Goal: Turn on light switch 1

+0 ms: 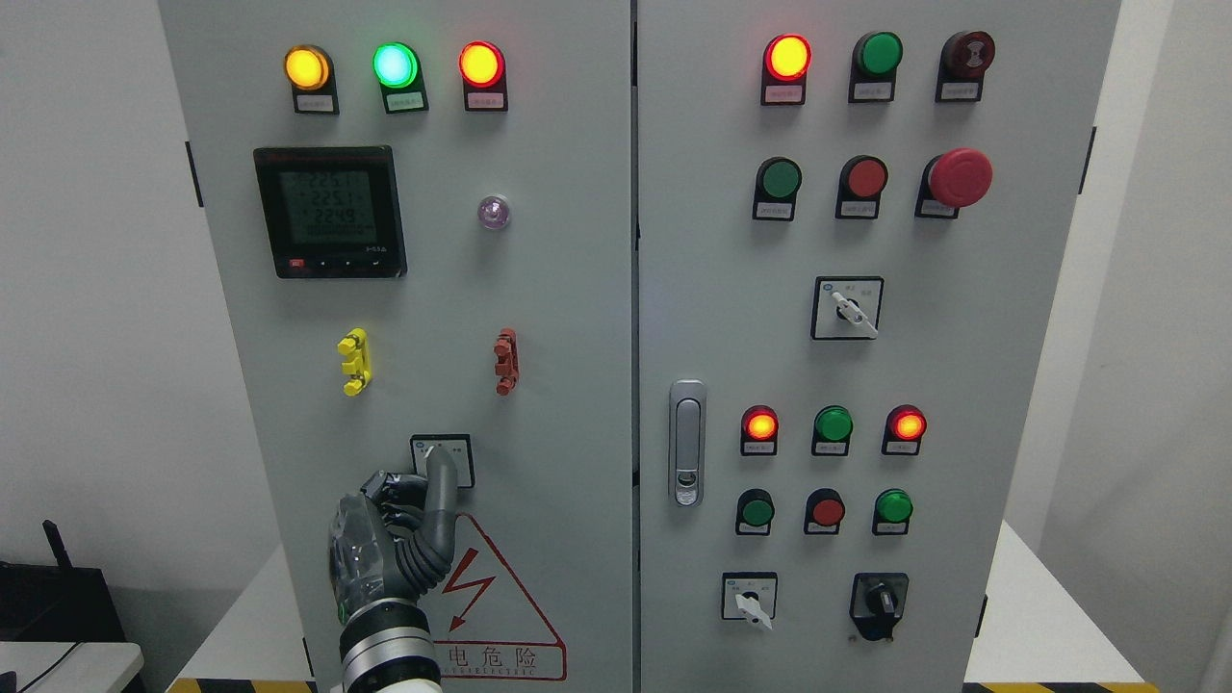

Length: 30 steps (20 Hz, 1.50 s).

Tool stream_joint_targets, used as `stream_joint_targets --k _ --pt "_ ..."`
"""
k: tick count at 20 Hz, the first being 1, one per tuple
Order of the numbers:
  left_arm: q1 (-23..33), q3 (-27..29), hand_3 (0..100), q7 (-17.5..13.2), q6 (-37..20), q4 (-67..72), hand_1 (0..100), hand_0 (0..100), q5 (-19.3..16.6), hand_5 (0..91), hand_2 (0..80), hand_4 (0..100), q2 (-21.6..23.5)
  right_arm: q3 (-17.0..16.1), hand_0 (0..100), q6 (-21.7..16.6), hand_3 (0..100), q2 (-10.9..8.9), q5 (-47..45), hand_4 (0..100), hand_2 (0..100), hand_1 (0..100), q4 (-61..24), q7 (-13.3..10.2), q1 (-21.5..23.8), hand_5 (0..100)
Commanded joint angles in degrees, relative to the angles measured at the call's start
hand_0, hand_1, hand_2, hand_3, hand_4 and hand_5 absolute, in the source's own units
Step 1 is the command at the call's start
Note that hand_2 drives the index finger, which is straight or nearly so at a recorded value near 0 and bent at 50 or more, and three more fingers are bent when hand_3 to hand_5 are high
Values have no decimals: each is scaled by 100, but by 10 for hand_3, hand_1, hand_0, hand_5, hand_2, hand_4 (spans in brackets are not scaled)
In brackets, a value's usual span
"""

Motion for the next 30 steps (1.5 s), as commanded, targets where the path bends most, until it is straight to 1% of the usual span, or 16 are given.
stream_joint_targets --k 1,26,30 --pt "-1 1 741 -19 -4 0 252 455 1 776 608 806 1 114 120 3 0 0 -149 0 0 389 0 3 0 0" --pt "-54 9 762 -54 -4 18 221 532 10 772 621 815 1 114 120 3 0 0 -149 0 0 389 0 3 0 0" --pt "-54 9 763 -63 -4 18 184 567 88 772 623 816 1 114 120 3 0 0 -149 0 0 389 0 3 0 0"
